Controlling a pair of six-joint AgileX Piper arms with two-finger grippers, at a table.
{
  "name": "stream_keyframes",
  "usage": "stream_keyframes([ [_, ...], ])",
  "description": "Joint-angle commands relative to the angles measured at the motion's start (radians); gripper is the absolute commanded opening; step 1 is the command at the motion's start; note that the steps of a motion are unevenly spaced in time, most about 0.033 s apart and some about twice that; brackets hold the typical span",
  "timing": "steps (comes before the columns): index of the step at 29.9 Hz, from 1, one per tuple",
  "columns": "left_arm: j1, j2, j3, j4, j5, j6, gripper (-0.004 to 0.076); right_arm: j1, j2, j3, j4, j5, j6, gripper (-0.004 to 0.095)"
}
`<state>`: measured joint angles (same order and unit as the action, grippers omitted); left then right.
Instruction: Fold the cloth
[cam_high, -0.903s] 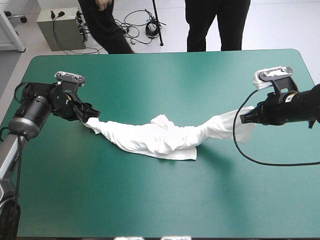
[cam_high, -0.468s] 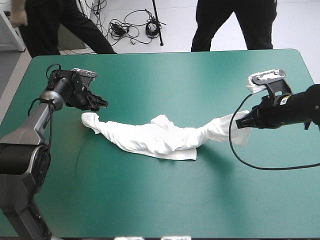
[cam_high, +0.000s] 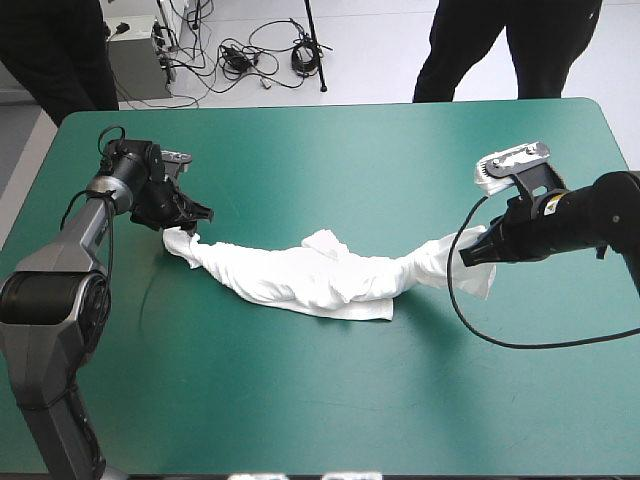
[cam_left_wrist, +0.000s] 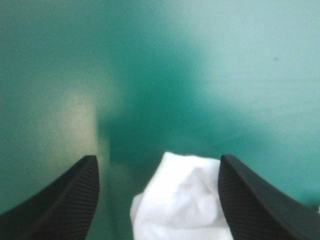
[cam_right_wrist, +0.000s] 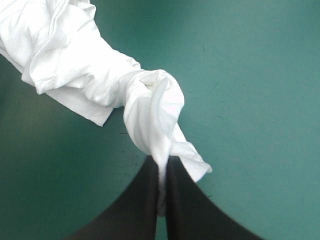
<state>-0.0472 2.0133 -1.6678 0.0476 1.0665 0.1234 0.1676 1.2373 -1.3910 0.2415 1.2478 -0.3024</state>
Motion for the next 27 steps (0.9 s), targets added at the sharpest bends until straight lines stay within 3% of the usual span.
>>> stream_keyframes([
  [1, -0.001, -0.062, -0.033, -0.018, 0.015, 0.004, 0.0494, 0.002, -0.011, -0.03, 0.01, -0.026, -0.005, -0.0017],
  [4, -0.001, -0.062, -0.013, -0.018, 0.02, 0.006, 0.0487, 0.002, -0.011, -0.03, 0.01, -0.025, -0.005, -0.0017],
  [7, -0.001, -0.062, 0.007, -0.037, 0.036, 0.009, 0.041, 0.002, -0.011, -0.03, 0.01, -0.025, -0.005, -0.0017],
  [14, -0.001, -0.062, 0.018, -0.107, 0.044, 0.041, -0.001, 0.002, -0.011, -0.03, 0.012, -0.027, -0.005, -0.0017],
  [21, -0.001, -0.117, 0.016, -0.153, 0.034, 0.054, -0.0008, 0.002, -0.011, -0.03, 0.01, -0.036, -0.005, -0.0017],
  [27, -0.001, -0.312, 0.016, -0.262, 0.06, 0.091, -0.0009, 0.002, -0.011, -0.03, 0.01, -0.084, -0.004, -0.0017],
])
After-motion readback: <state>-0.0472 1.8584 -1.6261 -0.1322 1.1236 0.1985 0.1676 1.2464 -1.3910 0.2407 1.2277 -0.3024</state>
